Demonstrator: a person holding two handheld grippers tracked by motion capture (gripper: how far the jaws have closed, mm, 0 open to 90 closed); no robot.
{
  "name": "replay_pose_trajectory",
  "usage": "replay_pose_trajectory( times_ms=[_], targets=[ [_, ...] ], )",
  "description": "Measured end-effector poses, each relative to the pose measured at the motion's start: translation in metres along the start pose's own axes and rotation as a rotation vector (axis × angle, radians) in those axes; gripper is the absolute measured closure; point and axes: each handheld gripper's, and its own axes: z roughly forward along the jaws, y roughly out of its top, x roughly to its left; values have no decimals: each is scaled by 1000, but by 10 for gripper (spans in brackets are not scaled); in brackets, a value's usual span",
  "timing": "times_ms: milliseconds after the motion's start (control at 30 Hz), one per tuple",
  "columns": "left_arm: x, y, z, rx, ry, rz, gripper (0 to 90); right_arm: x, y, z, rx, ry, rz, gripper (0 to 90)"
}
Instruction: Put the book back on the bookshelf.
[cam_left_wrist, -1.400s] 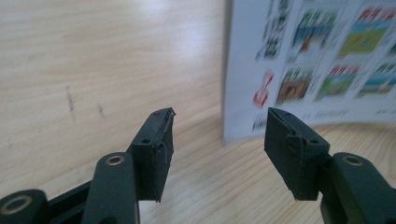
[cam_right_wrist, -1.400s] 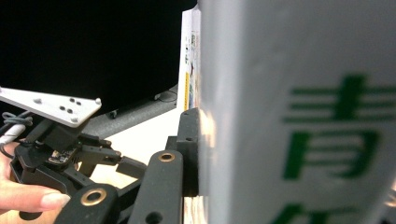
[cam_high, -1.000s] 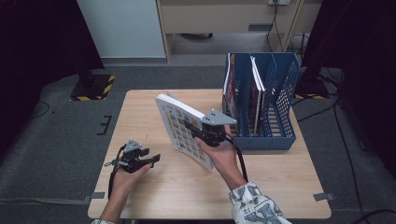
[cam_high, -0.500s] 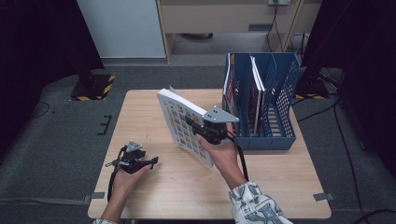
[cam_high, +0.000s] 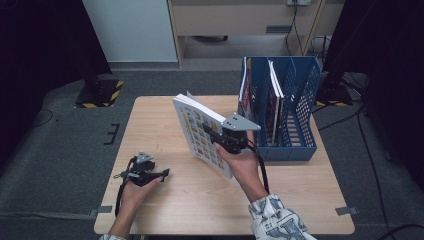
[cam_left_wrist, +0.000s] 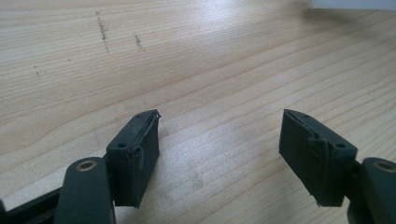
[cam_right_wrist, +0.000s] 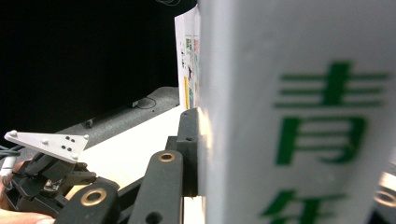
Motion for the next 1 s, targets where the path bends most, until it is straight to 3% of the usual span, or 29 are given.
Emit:
replay_pose_trajectory(
  times_ms=[333,600,1000],
  targets=[
    [-1,-1,3,-9,14,34,229,-5,1,-7,-7,-9,0,739],
    [-5,-4,7,-22,50,101,191,-6,3,-13,-10,-5,-1,739],
    [-6,-4,8,-23,56,102,164,-9,0,-20,-6,-13,2,739]
  ],
)
